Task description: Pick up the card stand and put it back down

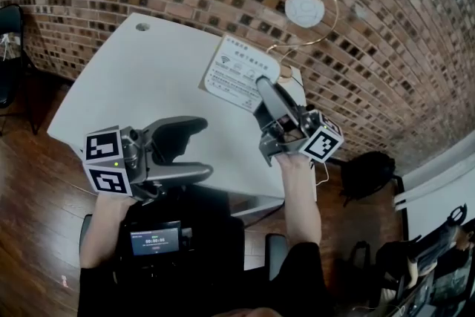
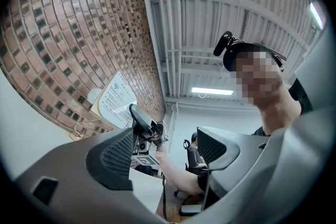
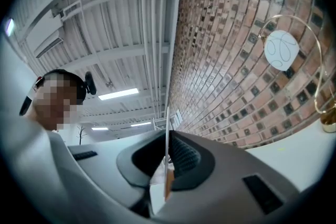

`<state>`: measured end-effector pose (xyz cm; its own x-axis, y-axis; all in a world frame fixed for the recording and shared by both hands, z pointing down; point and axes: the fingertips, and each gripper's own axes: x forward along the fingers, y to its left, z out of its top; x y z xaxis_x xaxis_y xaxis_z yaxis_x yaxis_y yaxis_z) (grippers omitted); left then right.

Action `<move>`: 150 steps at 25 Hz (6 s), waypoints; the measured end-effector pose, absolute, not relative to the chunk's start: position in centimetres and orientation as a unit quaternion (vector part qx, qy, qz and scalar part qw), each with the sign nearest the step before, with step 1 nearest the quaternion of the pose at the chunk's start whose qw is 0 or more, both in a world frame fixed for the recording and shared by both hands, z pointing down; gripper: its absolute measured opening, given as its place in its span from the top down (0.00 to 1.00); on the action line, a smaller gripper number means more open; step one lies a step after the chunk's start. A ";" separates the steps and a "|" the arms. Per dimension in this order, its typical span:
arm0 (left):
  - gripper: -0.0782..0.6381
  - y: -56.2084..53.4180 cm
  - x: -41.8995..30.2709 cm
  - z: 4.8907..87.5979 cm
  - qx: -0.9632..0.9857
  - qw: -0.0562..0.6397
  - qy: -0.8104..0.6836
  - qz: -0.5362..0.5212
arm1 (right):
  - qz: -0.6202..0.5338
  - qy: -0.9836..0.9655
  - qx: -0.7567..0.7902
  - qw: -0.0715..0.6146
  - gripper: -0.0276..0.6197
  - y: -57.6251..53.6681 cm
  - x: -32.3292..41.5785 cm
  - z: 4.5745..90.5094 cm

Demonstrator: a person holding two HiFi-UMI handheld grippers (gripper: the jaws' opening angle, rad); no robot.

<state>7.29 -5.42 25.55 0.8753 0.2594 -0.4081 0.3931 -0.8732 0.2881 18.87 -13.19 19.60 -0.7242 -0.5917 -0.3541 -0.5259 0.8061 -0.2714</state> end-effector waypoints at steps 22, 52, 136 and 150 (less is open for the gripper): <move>0.37 -8.6 5.9 26.3 0.948 0.201 0.132 -0.207 | -0.085 0.943 -0.247 0.206 0.92 -15.6 15.5 20.0; 0.37 -14.3 9.1 29.4 0.948 0.245 0.120 -0.165 | -0.139 0.929 -0.289 0.186 0.92 -24.2 20.3 24.9; 0.37 -22.0 8.4 30.2 0.905 0.340 0.088 -0.238 | -0.148 0.861 -0.457 -0.164 0.71 -52.5 34.2 41.3; 0.37 -22.3 8.3 30.4 0.903 0.346 0.083 -0.242 | -0.159 0.848 -0.482 -0.151 0.72 -52.8 35.0 41.5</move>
<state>8.26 -22.27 30.42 0.8695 -0.0173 -0.4937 0.3172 -0.7466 0.5848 35.00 -52.85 41.47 -0.4903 -0.7689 0.4103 -0.8654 0.4854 -0.1244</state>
